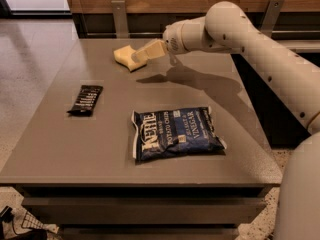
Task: Pick sponge
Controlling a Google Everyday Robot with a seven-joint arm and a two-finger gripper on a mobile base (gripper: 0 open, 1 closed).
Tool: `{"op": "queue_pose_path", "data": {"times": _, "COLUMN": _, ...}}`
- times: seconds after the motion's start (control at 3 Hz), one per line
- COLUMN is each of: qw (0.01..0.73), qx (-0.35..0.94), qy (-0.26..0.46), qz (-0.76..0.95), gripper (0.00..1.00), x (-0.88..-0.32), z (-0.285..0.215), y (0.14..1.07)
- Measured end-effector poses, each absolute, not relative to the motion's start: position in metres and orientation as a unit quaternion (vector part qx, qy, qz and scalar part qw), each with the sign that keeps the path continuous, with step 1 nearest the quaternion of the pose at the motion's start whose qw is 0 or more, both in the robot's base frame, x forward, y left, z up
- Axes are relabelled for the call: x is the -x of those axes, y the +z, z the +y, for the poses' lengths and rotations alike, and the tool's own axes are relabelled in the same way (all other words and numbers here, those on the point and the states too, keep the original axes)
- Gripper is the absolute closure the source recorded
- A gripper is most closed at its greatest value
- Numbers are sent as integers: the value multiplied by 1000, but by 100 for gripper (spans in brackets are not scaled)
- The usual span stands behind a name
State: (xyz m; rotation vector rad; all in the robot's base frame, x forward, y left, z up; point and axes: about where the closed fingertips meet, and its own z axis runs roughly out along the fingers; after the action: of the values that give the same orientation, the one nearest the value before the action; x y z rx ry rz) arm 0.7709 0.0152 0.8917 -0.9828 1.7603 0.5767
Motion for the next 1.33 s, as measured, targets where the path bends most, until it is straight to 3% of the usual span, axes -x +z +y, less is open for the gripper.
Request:
{"op": "queue_pose_path", "data": {"times": 0.67, "qw": 475, "qx": 375, "qy": 309, "qz": 733, "gripper": 0, "x": -794, "z": 79, "y": 823}}
{"op": "queue_pose_path", "data": {"times": 1.33, "qw": 473, "qx": 379, "qy": 310, "qz": 733, "gripper": 42, "x": -793, "z": 84, "y": 822}}
